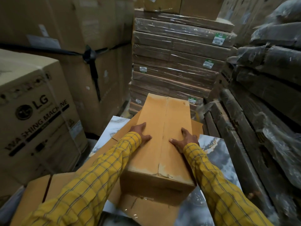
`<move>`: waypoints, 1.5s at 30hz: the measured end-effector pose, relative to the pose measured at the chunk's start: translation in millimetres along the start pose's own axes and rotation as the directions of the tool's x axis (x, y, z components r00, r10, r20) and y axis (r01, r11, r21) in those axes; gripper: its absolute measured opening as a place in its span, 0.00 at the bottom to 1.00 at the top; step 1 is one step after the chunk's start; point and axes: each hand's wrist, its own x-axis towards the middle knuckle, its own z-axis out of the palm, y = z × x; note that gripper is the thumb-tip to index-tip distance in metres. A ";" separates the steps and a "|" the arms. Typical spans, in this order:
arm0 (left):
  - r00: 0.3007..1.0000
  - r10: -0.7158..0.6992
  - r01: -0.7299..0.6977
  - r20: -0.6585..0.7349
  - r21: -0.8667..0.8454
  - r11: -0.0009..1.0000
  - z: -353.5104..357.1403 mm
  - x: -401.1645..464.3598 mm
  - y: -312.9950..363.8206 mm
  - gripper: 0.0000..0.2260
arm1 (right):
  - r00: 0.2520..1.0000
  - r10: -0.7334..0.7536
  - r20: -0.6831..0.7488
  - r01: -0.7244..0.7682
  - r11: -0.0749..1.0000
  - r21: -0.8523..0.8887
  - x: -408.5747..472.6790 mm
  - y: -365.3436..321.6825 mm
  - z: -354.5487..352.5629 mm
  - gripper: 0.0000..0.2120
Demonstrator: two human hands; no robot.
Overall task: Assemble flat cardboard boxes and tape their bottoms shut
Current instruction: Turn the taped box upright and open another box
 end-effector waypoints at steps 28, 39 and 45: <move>0.779 -0.391 0.199 -0.490 -0.398 0.896 -100.4 -223.3 -132.5 0.35 | 0.797 -0.548 0.253 0.593 0.790 -0.157 -124.3 -177.5 71.3 0.39; 0.702 -0.499 0.370 -0.508 -0.338 0.865 -172.4 -365.3 -247.1 0.36 | 0.684 -0.594 0.424 0.662 0.749 -0.017 -252.0 -231.2 184.4 0.41; 0.704 -0.545 0.439 -0.456 -0.324 0.838 -172.2 -422.7 -309.9 0.40 | 0.656 -0.571 0.494 0.652 0.759 0.011 -311.7 -221.7 245.4 0.43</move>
